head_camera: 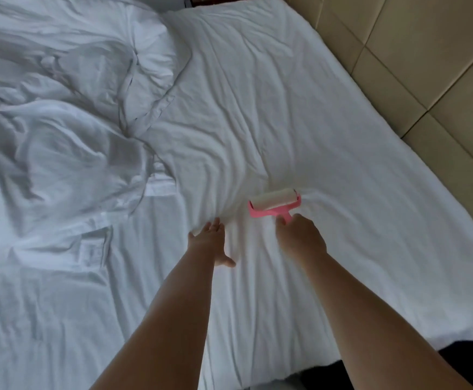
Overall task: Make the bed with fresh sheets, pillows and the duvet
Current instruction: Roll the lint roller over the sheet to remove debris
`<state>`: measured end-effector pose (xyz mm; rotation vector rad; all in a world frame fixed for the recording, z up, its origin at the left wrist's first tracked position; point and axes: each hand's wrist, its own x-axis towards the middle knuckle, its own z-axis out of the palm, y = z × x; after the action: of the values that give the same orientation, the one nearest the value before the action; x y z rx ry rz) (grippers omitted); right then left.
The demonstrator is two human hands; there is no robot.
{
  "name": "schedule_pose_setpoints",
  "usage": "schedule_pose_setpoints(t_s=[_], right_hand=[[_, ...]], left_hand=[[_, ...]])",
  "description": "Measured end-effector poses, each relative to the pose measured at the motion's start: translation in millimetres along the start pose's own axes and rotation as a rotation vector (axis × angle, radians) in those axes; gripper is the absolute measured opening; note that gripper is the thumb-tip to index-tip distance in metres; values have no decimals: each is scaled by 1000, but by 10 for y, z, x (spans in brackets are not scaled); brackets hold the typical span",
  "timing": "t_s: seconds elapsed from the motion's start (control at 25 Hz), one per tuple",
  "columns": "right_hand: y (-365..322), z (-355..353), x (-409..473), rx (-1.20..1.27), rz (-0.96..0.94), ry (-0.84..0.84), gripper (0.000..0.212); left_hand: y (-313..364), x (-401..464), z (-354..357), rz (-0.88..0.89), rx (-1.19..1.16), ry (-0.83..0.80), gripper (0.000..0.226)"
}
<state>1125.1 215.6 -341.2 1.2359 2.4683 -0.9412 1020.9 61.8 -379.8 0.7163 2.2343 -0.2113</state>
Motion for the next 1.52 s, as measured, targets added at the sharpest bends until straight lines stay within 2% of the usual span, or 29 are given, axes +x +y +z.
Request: schedule_pose_setpoints(t_s=[0.16,0.36,0.56,0.92,1.12,1.32,1.52], right_hand=[[-178,344,-526,-29,-74,-63,47],[-263,845,-774,-59,-65,-171,50],[-364,1053,-317,-131,-141,-191,48],[-921,1131,332,-109,-181,-166,50],[-985,1137,395,-120,-229,-185,50],[-755,1071,141,-130,-226,-172,50],[-397,1062,-315,-99,-166,-143,50]], left_hand=[[-380,-445,411,-46,-12,5,109],[-798,-596,646,-164,-7,-16,122],[-920,-338,712,-170,15,-12,141],[-982,-88,739,-177,39,-50,151],[-985,-61,746,-195,72,-56,150],[-944,-162,739,-209,80,-18,146],[-964,-489,1073,-179,-62,131,119]])
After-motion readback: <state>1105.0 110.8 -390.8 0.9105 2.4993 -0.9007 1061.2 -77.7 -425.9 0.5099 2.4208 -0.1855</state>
